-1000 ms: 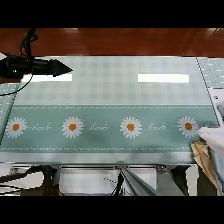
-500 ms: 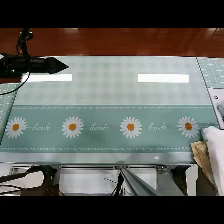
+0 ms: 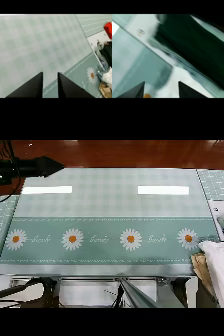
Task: Fold the shirts.
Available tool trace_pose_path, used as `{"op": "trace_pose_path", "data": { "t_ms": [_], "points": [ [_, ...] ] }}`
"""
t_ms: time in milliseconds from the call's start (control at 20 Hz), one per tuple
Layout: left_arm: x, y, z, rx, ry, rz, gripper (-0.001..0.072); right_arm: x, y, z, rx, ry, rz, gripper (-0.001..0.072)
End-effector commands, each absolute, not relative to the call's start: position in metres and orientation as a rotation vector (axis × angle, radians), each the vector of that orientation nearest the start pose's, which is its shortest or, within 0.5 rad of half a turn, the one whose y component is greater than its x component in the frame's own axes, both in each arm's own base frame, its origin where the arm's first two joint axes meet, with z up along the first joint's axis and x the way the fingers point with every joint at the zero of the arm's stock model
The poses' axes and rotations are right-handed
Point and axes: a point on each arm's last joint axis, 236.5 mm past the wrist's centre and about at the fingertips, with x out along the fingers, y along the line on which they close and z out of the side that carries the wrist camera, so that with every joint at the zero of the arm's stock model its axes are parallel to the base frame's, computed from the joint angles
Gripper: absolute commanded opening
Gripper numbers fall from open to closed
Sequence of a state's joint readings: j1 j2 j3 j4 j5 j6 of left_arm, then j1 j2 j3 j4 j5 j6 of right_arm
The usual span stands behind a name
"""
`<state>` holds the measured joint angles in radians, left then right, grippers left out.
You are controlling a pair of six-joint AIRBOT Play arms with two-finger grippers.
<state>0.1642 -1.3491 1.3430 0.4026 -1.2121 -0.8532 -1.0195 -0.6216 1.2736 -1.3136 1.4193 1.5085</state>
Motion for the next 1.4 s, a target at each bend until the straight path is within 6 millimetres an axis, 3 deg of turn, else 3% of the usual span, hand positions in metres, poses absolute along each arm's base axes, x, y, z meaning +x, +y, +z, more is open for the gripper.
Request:
{"op": "trace_pose_path", "data": {
  "t_ms": [0, 100, 150, 200, 250, 400, 500, 700, 850, 1350],
  "points": [
    [0.443, -0.127, 0.204, -0.248, 0.64, -0.693, 0.0237, 0.271, -0.119, 0.305, 0.559, 0.363, -0.287, 0.0495],
    [0.433, -0.118, 0.194, -0.089, 0.715, -0.555, 0.0259, 0.272, -0.104, 0.255, 0.496, 0.603, -0.244, 0.0495],
    [0.427, -0.116, 0.186, -0.03, 0.76, -0.498, 0.0369, 0.268, -0.102, 0.227, 0.455, 0.73, -0.244, 0.0501],
    [0.419, -0.116, 0.174, 0.024, 0.817, -0.456, 0.0558, 0.265, -0.098, 0.202, 0.414, 0.843, -0.24, 0.0509],
    [0.41, -0.119, 0.161, 0.065, 0.878, -0.429, 0.062, 0.263, -0.091, 0.178, 0.378, 0.946, -0.218, 0.0614],
    [0.382, -0.135, 0.117, 0.149, 1.065, -0.387, 0.062, 0.273, -0.051, 0.125, 0.306, 1.121, -0.084, 0.0618],
    [0.364, -0.142, 0.094, 0.188, 1.156, -0.37, 0.062, 0.283, -0.036, 0.105, 0.246, 1.16, -0.061, 0.0618],
    [0.362, -0.144, 0.091, 0.197, 1.161, -0.358, 0.0618, 0.316, -0.001, 0.108, 0.137, 1.074, 0.029, 0.0618],
    [0.364, -0.145, 0.092, 0.198, 1.15, -0.358, 0.0611, 0.327, 0.018, 0.114, 0.103, 1.023, 0.079, 0.0618],
    [0.365, -0.145, 0.092, 0.198, 1.15, -0.359, 0.0611, 0.329, 0.021, 0.115, 0.105, 1.015, 0.09, 0.0617]
  ]
}}
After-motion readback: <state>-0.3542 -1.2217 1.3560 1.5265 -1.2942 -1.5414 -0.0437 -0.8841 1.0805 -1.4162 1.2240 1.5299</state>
